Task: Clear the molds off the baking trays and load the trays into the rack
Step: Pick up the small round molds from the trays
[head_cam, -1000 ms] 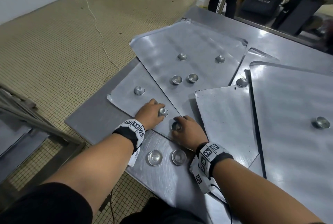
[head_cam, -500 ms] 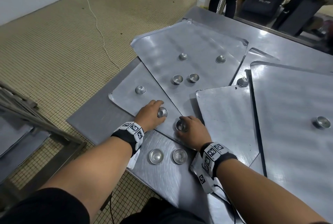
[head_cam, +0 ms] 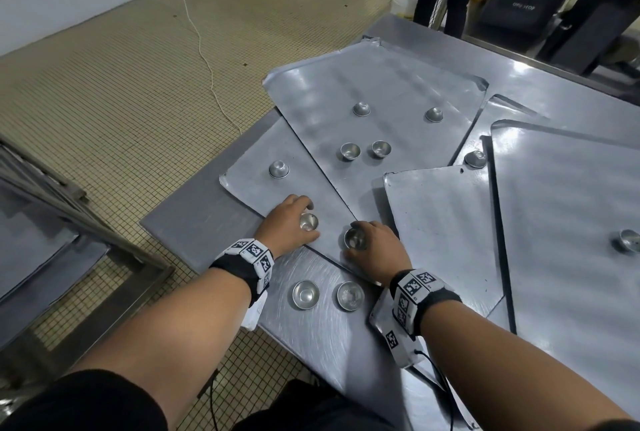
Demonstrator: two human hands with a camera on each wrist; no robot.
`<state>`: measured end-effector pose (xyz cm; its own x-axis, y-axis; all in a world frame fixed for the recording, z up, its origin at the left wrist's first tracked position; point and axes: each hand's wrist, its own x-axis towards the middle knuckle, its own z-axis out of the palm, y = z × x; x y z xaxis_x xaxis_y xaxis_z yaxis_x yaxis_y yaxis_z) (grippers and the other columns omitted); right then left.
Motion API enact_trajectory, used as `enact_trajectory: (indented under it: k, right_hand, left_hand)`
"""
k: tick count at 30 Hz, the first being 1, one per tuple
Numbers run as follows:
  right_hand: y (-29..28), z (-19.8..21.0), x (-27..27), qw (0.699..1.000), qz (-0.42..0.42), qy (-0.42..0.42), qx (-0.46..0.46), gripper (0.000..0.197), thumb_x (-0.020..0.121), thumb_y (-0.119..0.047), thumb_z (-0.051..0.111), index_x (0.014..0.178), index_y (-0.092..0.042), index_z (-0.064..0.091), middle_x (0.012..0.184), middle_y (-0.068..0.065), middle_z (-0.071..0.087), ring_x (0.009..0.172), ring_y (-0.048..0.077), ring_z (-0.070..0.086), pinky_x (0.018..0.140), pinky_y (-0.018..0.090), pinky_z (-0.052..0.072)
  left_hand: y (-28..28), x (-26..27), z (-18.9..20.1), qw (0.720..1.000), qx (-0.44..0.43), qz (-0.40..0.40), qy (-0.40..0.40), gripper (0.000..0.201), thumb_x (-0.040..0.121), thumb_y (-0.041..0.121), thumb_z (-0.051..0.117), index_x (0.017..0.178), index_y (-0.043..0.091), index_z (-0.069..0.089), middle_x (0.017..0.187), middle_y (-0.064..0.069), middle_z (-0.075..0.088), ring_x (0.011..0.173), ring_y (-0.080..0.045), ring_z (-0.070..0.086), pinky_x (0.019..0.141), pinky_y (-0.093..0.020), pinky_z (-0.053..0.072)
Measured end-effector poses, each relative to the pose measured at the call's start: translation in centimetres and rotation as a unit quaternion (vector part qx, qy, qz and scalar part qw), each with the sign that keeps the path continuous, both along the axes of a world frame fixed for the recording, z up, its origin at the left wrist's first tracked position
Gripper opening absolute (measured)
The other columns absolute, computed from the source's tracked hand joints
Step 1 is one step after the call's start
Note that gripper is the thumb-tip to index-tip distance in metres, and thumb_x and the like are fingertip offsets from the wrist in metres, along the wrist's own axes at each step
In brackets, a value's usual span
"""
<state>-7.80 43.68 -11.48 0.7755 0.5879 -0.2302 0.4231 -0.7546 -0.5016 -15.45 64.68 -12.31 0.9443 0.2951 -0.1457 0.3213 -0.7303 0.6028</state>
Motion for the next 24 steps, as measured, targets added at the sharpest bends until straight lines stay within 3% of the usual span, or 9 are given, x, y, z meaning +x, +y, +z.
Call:
enact_trajectory:
  k: [4, 7, 9, 12, 14, 20, 24]
  right_hand:
    - [0.1, -0.2, 0.0, 1.000, -0.003, -0.002, -0.004, 0.045, 0.076, -0.043, 0.066, 0.116, -0.023, 0.064, 0.112, 0.003, 0.065, 0.106, 0.027, 0.059, 0.086, 0.033, 0.049]
    - [0.1, -0.6, 0.0, 1.000, -0.004, -0.003, -0.009, 0.033, 0.073, -0.049, 0.063, 0.097, -0.027, 0.062, 0.099, -0.001, 0.064, 0.097, 0.026, 0.060, 0.076, 0.031, 0.048]
    - [0.0, -0.6, 0.0, 1.000, -0.001, -0.004, -0.012, 0.030, 0.073, -0.049, 0.063, 0.091, -0.025, 0.061, 0.097, -0.002, 0.063, 0.095, 0.025, 0.060, 0.076, 0.033, 0.050]
    - [-0.3, 0.0, -0.1, 1.000, 0.011, 0.000, -0.015, 0.036, 0.074, -0.048, 0.064, 0.101, -0.024, 0.064, 0.103, 0.002, 0.065, 0.098, 0.027, 0.060, 0.081, 0.037, 0.052]
    - [-0.7, 0.1, -0.1, 1.000, 0.017, -0.002, -0.009, 0.038, 0.074, -0.049, 0.062, 0.101, -0.023, 0.064, 0.099, 0.003, 0.068, 0.095, 0.028, 0.062, 0.077, 0.036, 0.052]
    - [-2.8, 1.3, -0.9, 0.999, 0.036, 0.022, 0.013, 0.046, 0.078, -0.052, 0.071, 0.114, -0.025, 0.063, 0.103, -0.001, 0.071, 0.096, 0.022, 0.063, 0.080, 0.035, 0.052]
    - [-4.5, 2.1, -2.3, 0.996, 0.063, 0.037, 0.042, 0.046, 0.078, -0.047, 0.075, 0.117, -0.025, 0.064, 0.107, -0.003, 0.071, 0.099, 0.019, 0.063, 0.083, 0.034, 0.051]
  left_hand:
    - [0.1, -0.2, 0.1, 1.000, -0.002, 0.001, 0.013, 0.071, 0.077, 0.038, 0.082, 0.137, 0.019, 0.051, 0.132, 0.000, 0.053, 0.117, -0.018, 0.055, 0.097, -0.031, 0.046]
    - [0.2, -0.4, 0.0, 0.999, 0.016, 0.009, 0.029, 0.073, 0.080, 0.038, 0.080, 0.143, 0.015, 0.049, 0.137, -0.002, 0.052, 0.125, -0.021, 0.051, 0.102, -0.030, 0.042]
    - [0.1, -0.5, 0.0, 0.999, 0.023, 0.017, 0.033, 0.069, 0.080, 0.038, 0.079, 0.139, 0.012, 0.053, 0.134, -0.003, 0.053, 0.123, -0.022, 0.053, 0.102, -0.029, 0.042]
    - [-0.1, -0.9, 0.4, 0.999, 0.020, 0.025, 0.022, 0.060, 0.079, 0.038, 0.080, 0.129, 0.012, 0.060, 0.127, -0.003, 0.055, 0.116, -0.021, 0.056, 0.099, -0.031, 0.045]
    - [-0.3, -1.3, 0.6, 1.000, 0.014, 0.028, 0.005, 0.058, 0.078, 0.040, 0.081, 0.126, 0.014, 0.062, 0.123, -0.002, 0.057, 0.113, -0.020, 0.057, 0.098, -0.031, 0.046]
    - [-2.0, -3.8, 1.9, 0.999, -0.025, 0.025, -0.034, 0.051, 0.073, 0.048, 0.084, 0.112, 0.020, 0.069, 0.106, 0.006, 0.064, 0.096, -0.011, 0.062, 0.090, -0.029, 0.050]
    - [-4.1, -6.6, 2.5, 0.998, -0.043, 0.036, -0.018, 0.051, 0.070, 0.052, 0.084, 0.110, 0.024, 0.069, 0.104, 0.011, 0.065, 0.096, -0.006, 0.062, 0.086, -0.026, 0.051]
